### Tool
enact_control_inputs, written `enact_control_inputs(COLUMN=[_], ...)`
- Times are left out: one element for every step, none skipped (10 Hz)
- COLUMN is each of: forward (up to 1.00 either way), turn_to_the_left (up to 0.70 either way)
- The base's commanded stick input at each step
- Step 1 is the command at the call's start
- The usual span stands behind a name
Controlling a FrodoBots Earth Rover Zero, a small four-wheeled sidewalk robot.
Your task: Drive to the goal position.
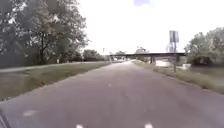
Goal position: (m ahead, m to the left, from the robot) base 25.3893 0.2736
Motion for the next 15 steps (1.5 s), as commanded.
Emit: enact_control_inputs(forward=[1.00, 1.00, 1.00, 1.00, 1.00, 1.00, 1.00, 1.00, 1.00, 1.00, 1.00, 1.00, 1.00, 1.00, 1.00], turn_to_the_left=[0.00, 0.00, 0.00, -0.24, -0.05, 0.00, 0.00, 0.00, -0.22, -0.18, -0.07, 0.00, 0.00, 0.00, 0.00])
